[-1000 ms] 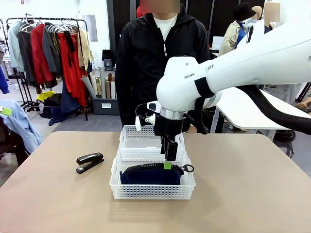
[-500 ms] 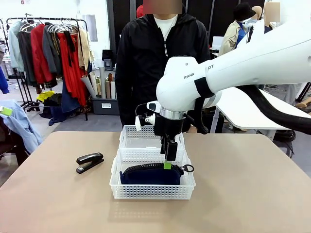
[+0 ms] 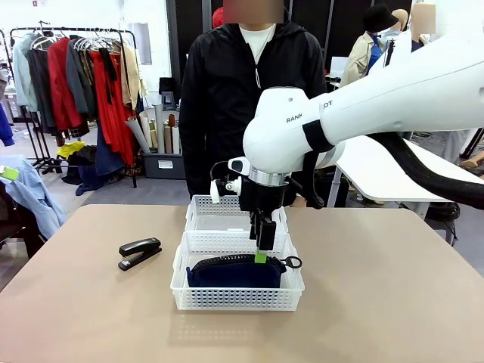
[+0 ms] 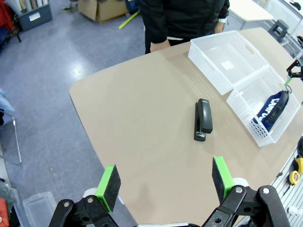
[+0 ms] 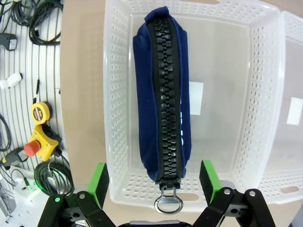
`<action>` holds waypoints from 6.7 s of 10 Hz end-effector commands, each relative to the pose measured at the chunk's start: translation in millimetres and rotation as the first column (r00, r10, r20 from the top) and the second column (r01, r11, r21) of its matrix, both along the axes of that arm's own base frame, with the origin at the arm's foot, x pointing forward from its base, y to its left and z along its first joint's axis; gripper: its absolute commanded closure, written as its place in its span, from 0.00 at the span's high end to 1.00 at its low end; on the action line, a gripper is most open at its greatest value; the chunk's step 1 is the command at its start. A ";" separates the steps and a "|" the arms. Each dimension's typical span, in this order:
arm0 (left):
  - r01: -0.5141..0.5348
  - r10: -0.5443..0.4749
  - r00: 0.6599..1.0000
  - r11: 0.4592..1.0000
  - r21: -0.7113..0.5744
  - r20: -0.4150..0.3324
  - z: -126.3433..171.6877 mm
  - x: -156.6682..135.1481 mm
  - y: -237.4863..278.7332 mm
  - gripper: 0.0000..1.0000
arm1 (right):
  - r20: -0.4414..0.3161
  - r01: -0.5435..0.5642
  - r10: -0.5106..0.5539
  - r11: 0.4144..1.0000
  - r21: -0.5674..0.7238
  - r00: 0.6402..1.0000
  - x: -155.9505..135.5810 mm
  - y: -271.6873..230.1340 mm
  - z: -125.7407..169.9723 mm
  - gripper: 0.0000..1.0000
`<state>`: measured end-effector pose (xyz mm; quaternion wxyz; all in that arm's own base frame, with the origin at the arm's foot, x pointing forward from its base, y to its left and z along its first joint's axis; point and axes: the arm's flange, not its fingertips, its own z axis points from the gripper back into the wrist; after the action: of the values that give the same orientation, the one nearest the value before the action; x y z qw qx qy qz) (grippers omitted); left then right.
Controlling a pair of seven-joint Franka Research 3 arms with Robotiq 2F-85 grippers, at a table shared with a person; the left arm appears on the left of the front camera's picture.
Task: Distribute items into two baskets.
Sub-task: Pick up the Stapler that the person points to.
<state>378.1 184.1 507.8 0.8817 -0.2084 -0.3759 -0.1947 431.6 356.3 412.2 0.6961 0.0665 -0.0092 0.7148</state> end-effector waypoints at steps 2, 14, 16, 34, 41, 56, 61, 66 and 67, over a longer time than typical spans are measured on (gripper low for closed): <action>0.014 -0.014 1.000 1.000 -0.015 0.026 -1.6 1.2 1.3 1.00 | 0.003 0.004 -0.004 1.000 0.002 1.000 0.4 -0.1 1.0 1.00; 0.014 -0.014 1.000 1.000 -0.015 0.026 -1.6 1.2 1.3 1.00 | 0.003 0.004 -0.004 1.000 0.002 1.000 0.4 -0.1 1.0 1.00; 0.014 -0.014 1.000 1.000 -0.015 0.026 -1.6 1.2 1.3 1.00 | 0.000 0.000 0.000 1.000 0.000 1.000 0.0 0.0 0.0 1.00; 0.014 -0.014 1.000 1.000 -0.015 0.026 -1.6 1.2 1.3 1.00 | -0.268 0.738 -0.746 0.411 0.535 0.610 -81.1 -411.5 74.0 1.00; 0.014 -0.014 1.000 1.000 -0.015 0.026 -1.6 1.2 1.3 1.00 | -0.268 0.738 -0.746 0.411 0.535 0.610 -81.1 -411.5 74.0 1.00; 0.145 -0.145 0.989 0.986 0.082 -0.010 20.2 37.5 -59.6 1.00 | -0.268 0.738 -0.746 0.411 0.535 0.610 -81.1 -411.5 74.0 1.00; 0.265 -0.272 0.962 0.942 0.205 0.003 18.5 45.6 -122.3 1.00 | -0.268 0.738 -0.746 0.411 0.535 0.610 -81.1 -411.5 74.0 1.00; 0.457 -0.466 0.881 0.798 0.392 -0.080 -13.8 71.3 -191.7 1.00 | -0.268 0.738 -0.746 0.411 0.535 0.610 -81.1 -411.5 74.0 1.00; 0.483 -0.489 0.867 0.772 0.414 -0.099 -21.4 76.5 -203.2 1.00 | -0.268 0.738 -0.746 0.411 0.535 0.610 -81.1 -411.5 74.0 1.00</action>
<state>447.6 -18.9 491.1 0.8326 -0.1207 -0.2659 -0.4706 350.8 -54.9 485.5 0.8799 0.2651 -0.2681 0.2891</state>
